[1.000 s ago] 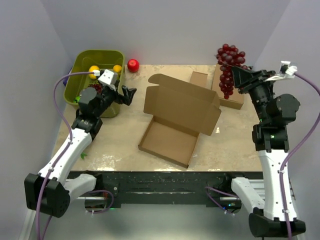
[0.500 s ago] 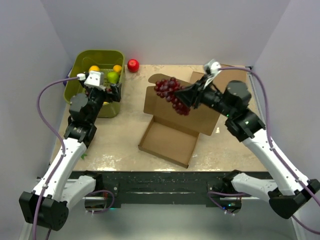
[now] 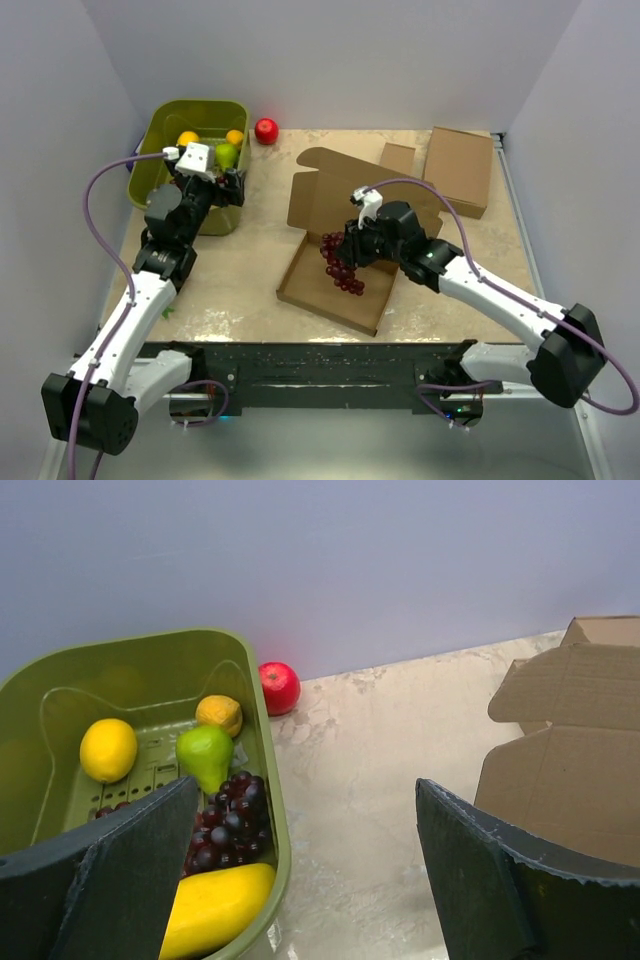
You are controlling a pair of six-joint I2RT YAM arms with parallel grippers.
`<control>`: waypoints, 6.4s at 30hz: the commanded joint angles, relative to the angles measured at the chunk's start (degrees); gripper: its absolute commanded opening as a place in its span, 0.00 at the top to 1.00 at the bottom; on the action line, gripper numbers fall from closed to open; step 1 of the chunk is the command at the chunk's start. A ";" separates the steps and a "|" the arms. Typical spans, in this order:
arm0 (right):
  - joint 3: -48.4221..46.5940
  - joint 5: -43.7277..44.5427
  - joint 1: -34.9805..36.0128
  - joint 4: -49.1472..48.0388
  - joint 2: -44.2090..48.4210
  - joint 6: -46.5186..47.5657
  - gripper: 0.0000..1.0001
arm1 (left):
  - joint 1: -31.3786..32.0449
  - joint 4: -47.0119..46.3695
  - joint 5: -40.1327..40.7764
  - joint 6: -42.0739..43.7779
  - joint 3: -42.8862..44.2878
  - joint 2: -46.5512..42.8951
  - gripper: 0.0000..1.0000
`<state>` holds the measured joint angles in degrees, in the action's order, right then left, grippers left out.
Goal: Fold the paper box
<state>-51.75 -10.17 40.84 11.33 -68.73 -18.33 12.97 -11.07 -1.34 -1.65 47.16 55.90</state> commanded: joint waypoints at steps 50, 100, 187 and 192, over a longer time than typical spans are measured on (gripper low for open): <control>-25.61 -1.23 -22.45 11.44 1.49 4.27 0.01 | 0.30 -0.71 -23.97 -0.99 8.65 20.74 0.03; -15.66 -7.59 -36.01 5.63 6.59 -0.13 0.01 | 3.02 -13.10 -41.83 -11.97 17.18 43.51 0.88; 12.01 33.36 -12.54 -58.35 -8.88 2.86 1.00 | 20.86 -48.08 12.24 -6.26 -3.12 40.52 1.00; 15.36 36.45 -10.70 -57.83 -7.47 2.07 1.00 | 22.36 -49.40 15.23 -8.63 -6.90 40.69 1.00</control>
<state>-38.37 25.63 27.07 -40.34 -77.84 -13.43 31.97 -55.53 14.76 -7.33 43.05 95.92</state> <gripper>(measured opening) 0.025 0.024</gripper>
